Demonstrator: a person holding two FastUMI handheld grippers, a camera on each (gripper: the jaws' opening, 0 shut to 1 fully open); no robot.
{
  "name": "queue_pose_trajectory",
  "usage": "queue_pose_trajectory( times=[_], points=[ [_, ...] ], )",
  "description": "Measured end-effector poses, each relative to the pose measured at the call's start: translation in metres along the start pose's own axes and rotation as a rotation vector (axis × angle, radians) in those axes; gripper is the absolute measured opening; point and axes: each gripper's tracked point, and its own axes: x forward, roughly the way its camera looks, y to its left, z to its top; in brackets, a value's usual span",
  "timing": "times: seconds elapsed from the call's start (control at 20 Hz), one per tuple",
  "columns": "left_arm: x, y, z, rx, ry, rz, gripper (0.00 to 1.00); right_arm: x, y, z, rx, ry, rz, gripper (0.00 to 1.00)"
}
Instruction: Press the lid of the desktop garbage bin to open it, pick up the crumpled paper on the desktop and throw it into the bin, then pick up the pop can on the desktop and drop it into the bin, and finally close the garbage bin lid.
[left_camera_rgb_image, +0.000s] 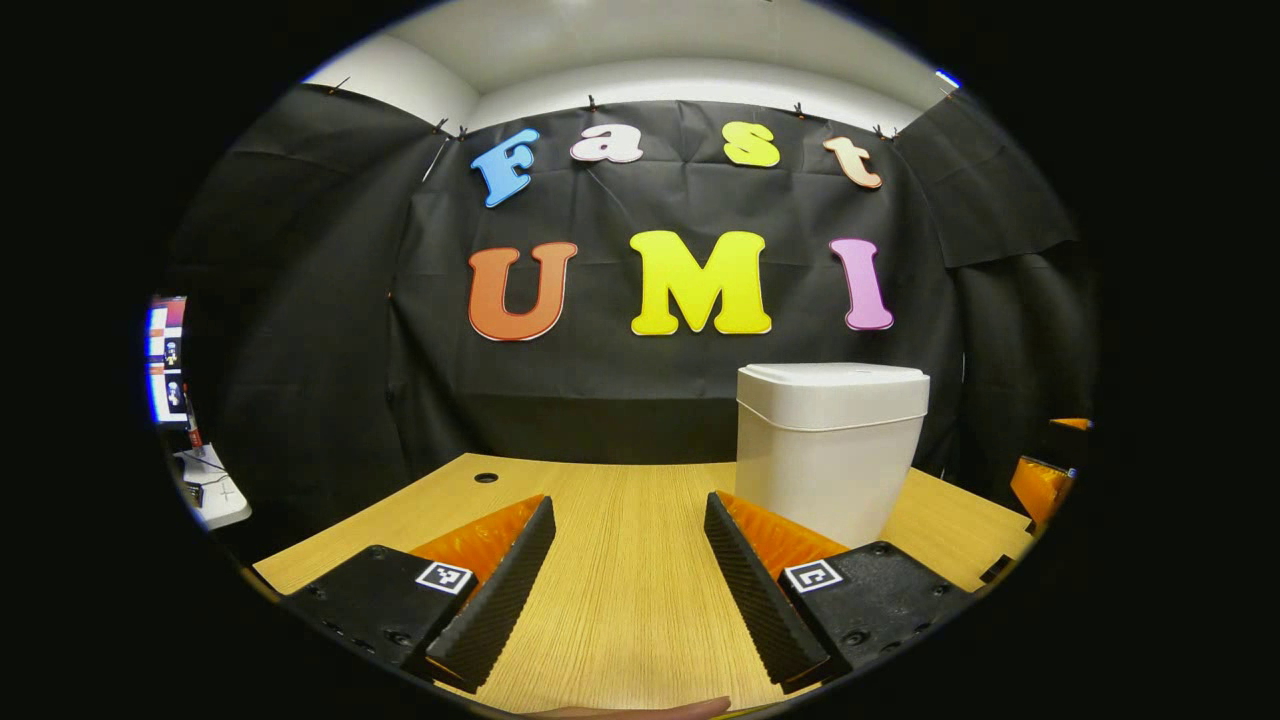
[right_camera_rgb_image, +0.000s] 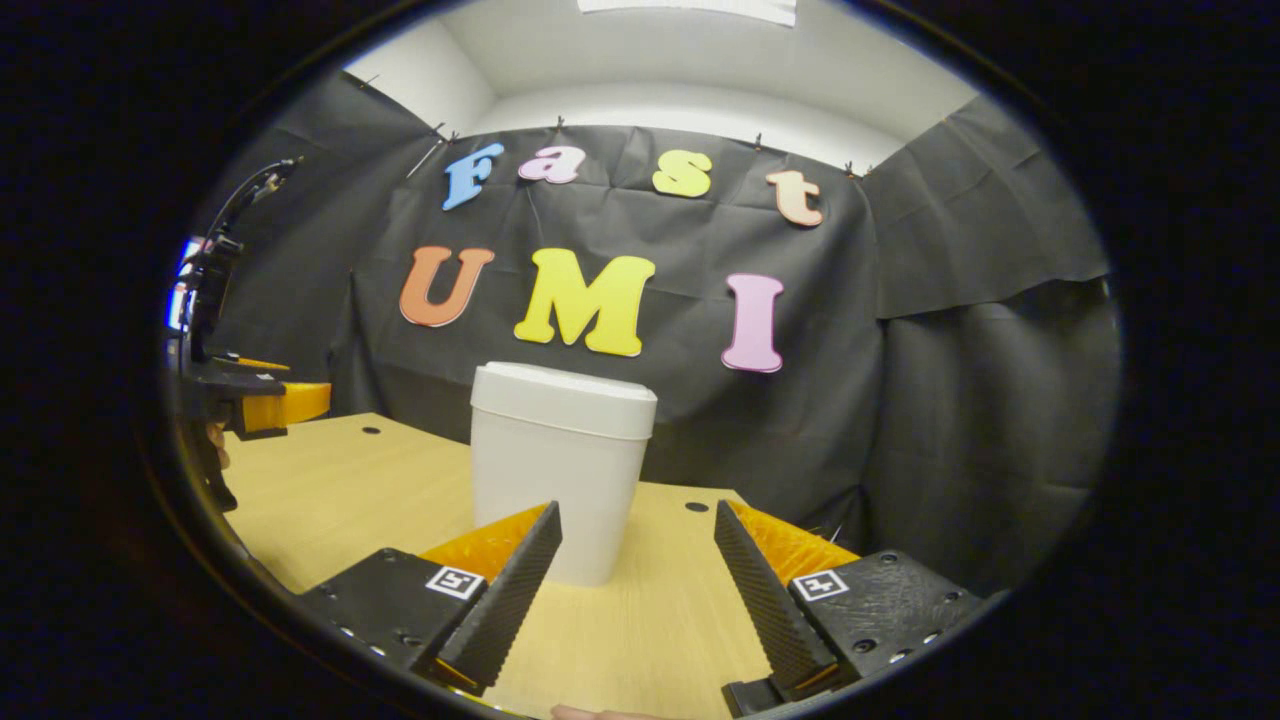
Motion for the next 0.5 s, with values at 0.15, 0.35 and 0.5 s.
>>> queue_pose_trajectory(
  times=[0.15, 0.35, 0.5],
  points=[
    [0.001, 0.000, 0.001, 0.004, -0.006, 0.007, 0.97, -0.002, 0.007, -0.006, -0.012, 0.018, 0.019, 0.96],
    [0.001, -0.003, -0.002, 0.011, 0.001, 0.002, 0.97, -0.003, 0.011, -0.009, -0.042, 0.011, 0.017, 0.96],
    [-0.001, -0.004, 0.000, 0.019, -0.008, 0.000, 0.97, -0.003, 0.013, -0.013, -0.022, 0.024, 0.022, 0.96]
  ],
)
